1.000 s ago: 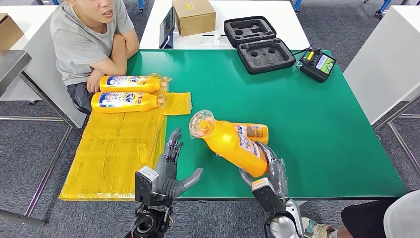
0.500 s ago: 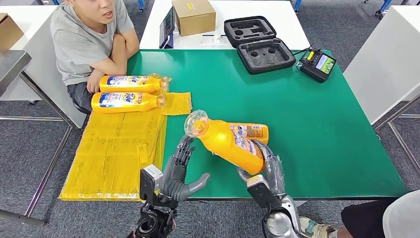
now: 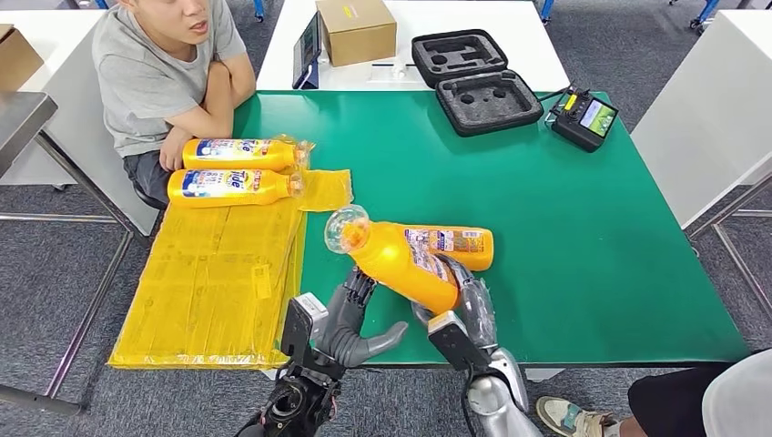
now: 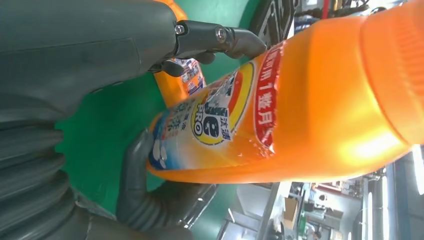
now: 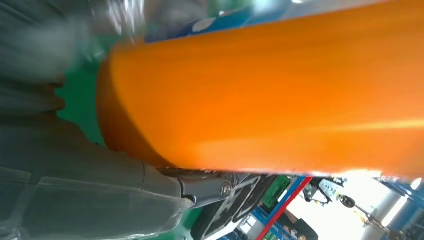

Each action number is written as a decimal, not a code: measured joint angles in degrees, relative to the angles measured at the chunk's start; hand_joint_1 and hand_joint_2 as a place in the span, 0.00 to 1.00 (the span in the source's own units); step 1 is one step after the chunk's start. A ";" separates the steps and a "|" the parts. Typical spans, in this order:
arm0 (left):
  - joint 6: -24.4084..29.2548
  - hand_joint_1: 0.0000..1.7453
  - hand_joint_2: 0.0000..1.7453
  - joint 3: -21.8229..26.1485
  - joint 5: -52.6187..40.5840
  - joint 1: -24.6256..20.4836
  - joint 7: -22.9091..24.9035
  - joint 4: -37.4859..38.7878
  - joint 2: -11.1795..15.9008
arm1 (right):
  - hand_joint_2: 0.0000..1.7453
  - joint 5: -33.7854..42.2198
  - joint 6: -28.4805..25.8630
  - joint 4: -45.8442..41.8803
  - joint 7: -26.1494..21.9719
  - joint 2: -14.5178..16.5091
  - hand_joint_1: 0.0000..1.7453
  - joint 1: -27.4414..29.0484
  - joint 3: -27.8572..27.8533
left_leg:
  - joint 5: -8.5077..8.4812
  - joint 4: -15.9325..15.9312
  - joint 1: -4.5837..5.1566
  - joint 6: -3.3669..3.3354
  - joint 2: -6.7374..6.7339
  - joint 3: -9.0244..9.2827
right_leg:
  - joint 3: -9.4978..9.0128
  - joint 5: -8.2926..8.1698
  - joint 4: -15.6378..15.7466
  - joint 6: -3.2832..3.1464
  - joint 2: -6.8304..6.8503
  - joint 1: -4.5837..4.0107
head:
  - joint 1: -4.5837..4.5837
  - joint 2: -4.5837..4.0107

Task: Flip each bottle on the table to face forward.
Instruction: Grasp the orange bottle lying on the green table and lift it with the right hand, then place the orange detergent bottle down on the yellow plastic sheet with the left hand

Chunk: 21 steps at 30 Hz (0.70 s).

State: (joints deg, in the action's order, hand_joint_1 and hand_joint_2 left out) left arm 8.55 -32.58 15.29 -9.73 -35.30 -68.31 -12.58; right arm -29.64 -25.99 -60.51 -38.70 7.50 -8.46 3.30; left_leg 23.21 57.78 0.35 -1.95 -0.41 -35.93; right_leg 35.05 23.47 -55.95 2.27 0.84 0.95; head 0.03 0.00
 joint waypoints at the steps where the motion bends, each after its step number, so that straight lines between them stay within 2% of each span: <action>1: 0.47 0.00 1.00 -0.02 -0.16 -0.18 -0.24 0.17 -0.12 | 1.00 0.13 0.08 0.73 -0.08 0.18 1.00 -0.50 0.31 | 0.00 0.00 0.00 0.00 0.00 0.00 | 0.00 0.00 0.00 0.00 0.00 0.00 | -0.01 0.00; 11: 6.85 0.00 1.00 -0.01 -1.31 -3.26 -2.40 2.18 -1.77 | 1.00 1.34 0.42 5.73 -1.10 2.62 1.00 -3.30 3.79 | 0.00 0.00 0.00 0.00 0.00 0.00 | 0.01 0.00 0.00 0.00 0.01 0.00 | -0.01 0.00; 21: 10.87 0.00 1.00 0.23 -1.84 -4.43 -4.55 3.55 -2.13 | 1.00 2.55 0.66 7.89 -1.12 3.16 1.00 -3.56 5.74 | 0.00 0.00 0.00 0.00 0.01 0.00 | 0.01 0.00 0.00 0.00 0.01 0.00 | -0.01 0.00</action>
State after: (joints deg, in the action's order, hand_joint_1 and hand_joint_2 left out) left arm 19.41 -32.35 13.45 -14.16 -39.85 -64.77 -14.71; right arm -27.09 -25.33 -52.62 -39.82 10.67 -12.02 9.04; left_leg 23.21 57.79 0.35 -1.95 -0.40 -35.94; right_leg 35.06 23.47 -55.95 2.27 0.85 0.96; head 0.02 0.00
